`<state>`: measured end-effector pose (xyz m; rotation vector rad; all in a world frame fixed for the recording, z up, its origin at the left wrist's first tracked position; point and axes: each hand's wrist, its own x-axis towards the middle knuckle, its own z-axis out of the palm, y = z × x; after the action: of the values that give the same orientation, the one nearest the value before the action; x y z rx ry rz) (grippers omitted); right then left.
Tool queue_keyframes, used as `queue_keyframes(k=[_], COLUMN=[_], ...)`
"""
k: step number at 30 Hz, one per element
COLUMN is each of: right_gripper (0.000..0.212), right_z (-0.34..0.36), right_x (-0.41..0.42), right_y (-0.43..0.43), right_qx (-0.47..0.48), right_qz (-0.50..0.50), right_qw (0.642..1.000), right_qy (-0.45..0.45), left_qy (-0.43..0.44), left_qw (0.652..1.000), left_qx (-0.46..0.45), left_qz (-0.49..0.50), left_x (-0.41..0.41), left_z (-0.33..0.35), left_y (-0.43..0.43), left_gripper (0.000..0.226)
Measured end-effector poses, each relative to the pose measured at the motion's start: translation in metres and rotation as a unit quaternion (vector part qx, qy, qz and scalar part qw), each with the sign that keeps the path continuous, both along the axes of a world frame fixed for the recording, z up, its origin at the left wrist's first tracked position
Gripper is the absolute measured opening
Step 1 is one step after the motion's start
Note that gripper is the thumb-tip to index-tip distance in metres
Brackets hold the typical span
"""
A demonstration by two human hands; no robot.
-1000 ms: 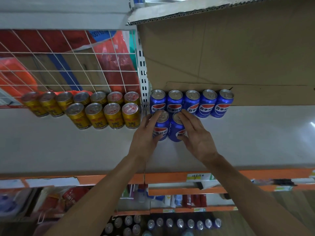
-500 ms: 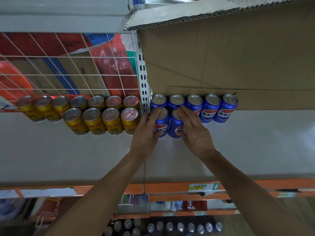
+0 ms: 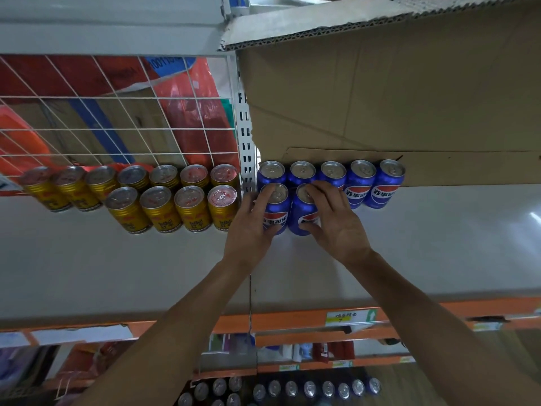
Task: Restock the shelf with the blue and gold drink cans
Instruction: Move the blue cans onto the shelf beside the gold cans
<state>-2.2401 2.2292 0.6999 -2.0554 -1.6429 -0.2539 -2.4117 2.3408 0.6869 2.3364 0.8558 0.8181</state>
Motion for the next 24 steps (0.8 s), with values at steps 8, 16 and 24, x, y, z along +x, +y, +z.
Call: queue_keyframes(k=[8, 16, 24], right_gripper=[0.079, 0.079, 0.079], right_z=[-0.002, 0.001, 0.008], right_x=[-0.005, -0.012, -0.021], right_y=[0.001, 0.002, 0.002], right_qx=[0.001, -0.013, -0.020], right_qz=[-0.012, -0.036, -0.058], right_qw=[1.000, 0.999, 0.998], right_qy=[0.012, 0.018, -0.016], left_qy=[0.002, 0.010, 0.027], left_qw=[1.000, 1.000, 0.999], left_qx=[-0.008, -0.012, 0.007], left_qz=[-0.006, -0.017, -0.029], left_x=[-0.001, -0.001, -0.009], left_z=[0.001, 0.003, 0.005], left_y=[0.001, 0.000, -0.007], left_gripper=[0.083, 0.085, 0.094])
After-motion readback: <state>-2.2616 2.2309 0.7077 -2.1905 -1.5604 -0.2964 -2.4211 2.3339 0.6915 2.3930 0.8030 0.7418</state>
